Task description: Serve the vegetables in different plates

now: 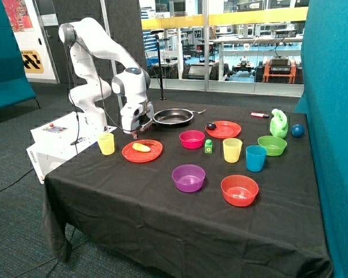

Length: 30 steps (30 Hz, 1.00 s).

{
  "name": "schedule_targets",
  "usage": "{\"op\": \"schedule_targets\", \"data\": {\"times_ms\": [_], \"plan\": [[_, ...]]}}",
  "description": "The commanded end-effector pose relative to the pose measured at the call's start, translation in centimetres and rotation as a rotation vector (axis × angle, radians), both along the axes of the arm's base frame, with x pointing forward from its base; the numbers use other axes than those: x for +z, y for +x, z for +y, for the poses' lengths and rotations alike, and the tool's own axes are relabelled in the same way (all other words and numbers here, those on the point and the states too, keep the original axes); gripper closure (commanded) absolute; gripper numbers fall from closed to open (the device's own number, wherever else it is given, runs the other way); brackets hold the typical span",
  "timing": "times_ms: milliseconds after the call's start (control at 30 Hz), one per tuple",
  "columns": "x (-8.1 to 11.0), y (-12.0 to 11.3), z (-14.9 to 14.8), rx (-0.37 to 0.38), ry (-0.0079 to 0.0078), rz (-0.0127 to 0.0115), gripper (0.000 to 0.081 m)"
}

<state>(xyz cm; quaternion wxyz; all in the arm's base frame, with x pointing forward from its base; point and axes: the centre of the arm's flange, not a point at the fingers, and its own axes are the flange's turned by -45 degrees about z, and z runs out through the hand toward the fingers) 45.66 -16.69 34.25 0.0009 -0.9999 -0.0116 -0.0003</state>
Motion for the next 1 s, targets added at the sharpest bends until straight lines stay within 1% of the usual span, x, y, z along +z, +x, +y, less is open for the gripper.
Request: {"op": "schedule_targets", "data": {"times_ms": [0,167,333,567,733,967], "plan": [[1.5,1.0,3.2,0.079,-0.0018,0.0004,0.0254],[2.0,1.9,4.7,0.11,-0.0018,0.0004,0.0256],[2.4,3.3,7.4,0.165,-0.0018,0.0003,0.0268],[2.6,4.9,10.5,0.222,-0.0018,0.0003,0.0277],[2.8,5.5,11.6,0.231,-0.0018,0.0003,0.028],[2.9,5.6,12.5,0.243,-0.0018,0.0003,0.0281]]}}
